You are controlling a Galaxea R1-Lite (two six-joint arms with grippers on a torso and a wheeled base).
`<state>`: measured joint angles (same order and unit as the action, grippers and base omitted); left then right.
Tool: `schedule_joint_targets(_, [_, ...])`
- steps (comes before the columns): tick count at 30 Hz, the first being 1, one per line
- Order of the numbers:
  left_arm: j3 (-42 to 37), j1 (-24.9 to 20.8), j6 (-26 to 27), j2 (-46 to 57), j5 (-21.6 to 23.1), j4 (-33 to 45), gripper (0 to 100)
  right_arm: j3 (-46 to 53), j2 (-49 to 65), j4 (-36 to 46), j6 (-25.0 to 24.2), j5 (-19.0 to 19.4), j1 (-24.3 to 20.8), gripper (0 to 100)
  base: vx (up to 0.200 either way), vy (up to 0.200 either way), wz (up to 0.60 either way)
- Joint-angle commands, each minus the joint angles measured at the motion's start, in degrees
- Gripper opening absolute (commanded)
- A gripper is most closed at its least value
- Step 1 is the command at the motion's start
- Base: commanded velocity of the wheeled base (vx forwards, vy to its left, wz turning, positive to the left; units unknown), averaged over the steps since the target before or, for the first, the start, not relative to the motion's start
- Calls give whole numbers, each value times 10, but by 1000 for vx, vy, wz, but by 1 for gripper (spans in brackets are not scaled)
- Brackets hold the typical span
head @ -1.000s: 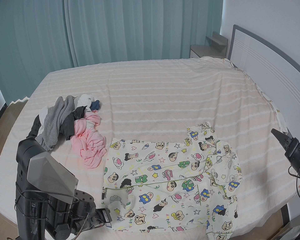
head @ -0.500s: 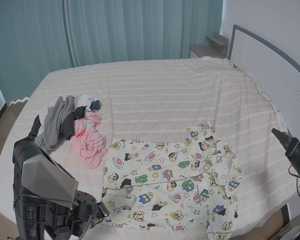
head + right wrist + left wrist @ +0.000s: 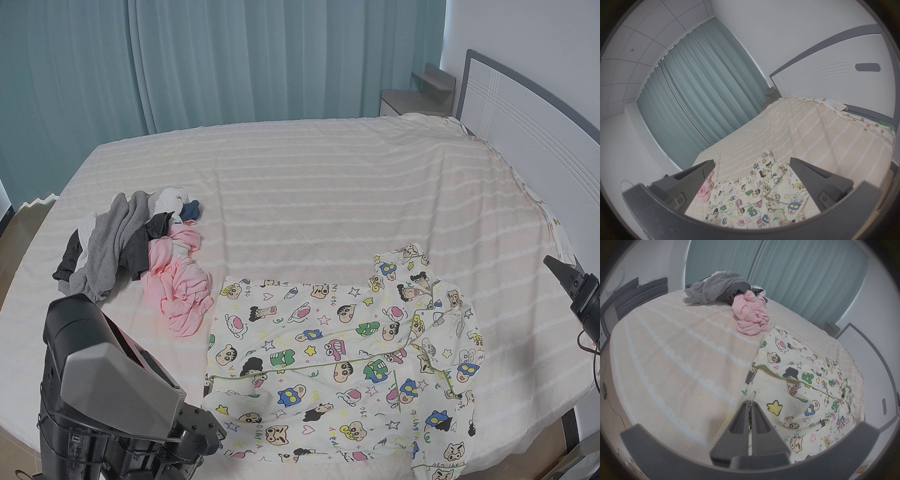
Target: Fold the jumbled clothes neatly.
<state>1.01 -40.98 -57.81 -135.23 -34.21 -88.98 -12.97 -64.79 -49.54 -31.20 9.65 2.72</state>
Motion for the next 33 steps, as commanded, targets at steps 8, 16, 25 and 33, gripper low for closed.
schedule_joint_targets(8, [-10,28,-3,-4,-45,-10,0,-1,4,0,0,1,0,100,0,0,0])
schedule_joint_targets(16, [-10,25,-18,-30,-73,-10,0,-1,5,0,0,0,1,100,0,0,0])
schedule_joint_targets(25, [-9,31,-37,-33,-119,20,0,0,5,1,0,1,1,100,0,0,0])
schedule_joint_targets(33, [-8,42,-25,37,-107,-10,0,1,0,16,0,2,1,100,0,0,0])
